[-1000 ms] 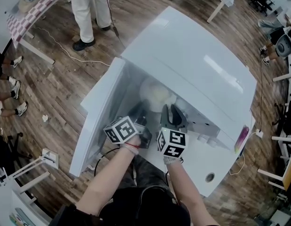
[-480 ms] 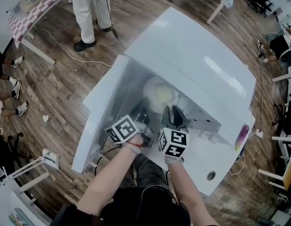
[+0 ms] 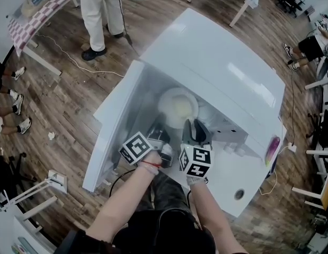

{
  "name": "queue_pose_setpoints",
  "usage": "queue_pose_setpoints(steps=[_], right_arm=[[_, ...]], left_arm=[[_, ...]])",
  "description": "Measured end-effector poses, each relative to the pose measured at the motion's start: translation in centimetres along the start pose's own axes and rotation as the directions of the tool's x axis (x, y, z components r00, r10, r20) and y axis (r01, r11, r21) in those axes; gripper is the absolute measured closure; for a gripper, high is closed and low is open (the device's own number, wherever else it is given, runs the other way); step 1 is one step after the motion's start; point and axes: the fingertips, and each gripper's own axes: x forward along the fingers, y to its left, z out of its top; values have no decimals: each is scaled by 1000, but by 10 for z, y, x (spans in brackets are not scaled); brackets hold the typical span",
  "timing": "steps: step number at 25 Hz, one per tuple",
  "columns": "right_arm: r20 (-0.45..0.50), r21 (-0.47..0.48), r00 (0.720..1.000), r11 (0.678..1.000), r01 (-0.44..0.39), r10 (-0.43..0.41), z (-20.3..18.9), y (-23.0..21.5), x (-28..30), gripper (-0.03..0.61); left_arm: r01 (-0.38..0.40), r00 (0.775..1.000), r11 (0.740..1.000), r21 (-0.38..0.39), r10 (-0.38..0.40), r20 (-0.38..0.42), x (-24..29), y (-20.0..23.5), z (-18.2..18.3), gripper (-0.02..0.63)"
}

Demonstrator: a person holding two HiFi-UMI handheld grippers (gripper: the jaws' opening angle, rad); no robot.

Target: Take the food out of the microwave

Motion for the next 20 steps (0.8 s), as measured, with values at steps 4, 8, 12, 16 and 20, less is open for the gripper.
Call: queue_pose_setpoints(steps=[4,8,12,16,20], right_arm=[[-2,16,1000,1000,-10,10,-2,3,-10,460],[-22,72,1000,997,-15,17,-11,4,-18,451],[-41,235,998,971,-41,53,-21,7,-21,431],[-54,409,992,909,-85,116,-30,13,-17,423],[-39,502,989,859,-102,140,-33,11,-13,423]], left_arm=[[18,1000,999,-48,-18,20,-7,4,0,592],[27,999,997,-78,-26,23,-11,4,0,592],[38,999,995,-89,-35,28,-14,5,-1,592],[48,999,993,-106,-45,27,-16,6,-3,592],[59,998,991,-123,-57,23,-18,6,-7,592]])
